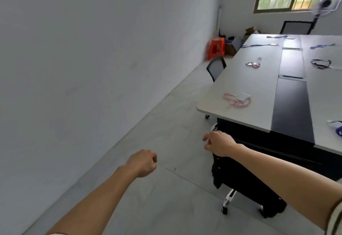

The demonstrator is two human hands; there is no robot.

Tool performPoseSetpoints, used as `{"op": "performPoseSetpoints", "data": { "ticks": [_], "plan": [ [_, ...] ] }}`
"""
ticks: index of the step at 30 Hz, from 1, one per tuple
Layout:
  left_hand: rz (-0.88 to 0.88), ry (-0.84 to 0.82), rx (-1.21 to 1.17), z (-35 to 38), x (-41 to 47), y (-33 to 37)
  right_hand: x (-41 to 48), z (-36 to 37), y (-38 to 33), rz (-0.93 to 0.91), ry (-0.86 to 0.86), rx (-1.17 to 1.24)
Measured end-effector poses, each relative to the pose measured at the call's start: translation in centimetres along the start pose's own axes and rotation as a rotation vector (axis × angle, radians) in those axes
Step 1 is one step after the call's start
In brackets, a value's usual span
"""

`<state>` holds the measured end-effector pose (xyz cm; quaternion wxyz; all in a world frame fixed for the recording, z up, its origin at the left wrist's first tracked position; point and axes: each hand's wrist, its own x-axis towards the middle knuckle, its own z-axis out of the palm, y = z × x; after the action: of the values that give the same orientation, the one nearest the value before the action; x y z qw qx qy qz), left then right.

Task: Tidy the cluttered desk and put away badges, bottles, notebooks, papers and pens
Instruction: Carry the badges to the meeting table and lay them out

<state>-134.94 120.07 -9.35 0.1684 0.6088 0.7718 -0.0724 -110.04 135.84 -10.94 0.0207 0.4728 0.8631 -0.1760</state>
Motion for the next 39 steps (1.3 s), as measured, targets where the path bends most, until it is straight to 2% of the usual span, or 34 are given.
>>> {"op": "performPoseSetpoints", "data": {
  "ticks": [6,13,22,29,39],
  "plan": [
    [0.107,-0.050,0.044,-4.2,10.9,-2.5,6.2,-1.3,0.2,0.110,0.046,0.039],
    [0.263,-0.127,0.061,-5.0,24.3,-0.6,15.6,-1.4,6.4,0.280,0.018,0.085],
    [0.235,-0.151,-0.041,-10.1,40.0,-0.1,30.9,-4.8,12.3,0.391,0.041,0.152],
    [0.291,-0.207,-0.036,-13.2,50.8,2.2,37.8,-6.0,16.5,0.495,0.012,0.171],
    [0.519,-0.241,0.035,-18.0,68.5,8.4,46.0,-7.8,25.5,0.842,0.060,0.239]
  ]
}}
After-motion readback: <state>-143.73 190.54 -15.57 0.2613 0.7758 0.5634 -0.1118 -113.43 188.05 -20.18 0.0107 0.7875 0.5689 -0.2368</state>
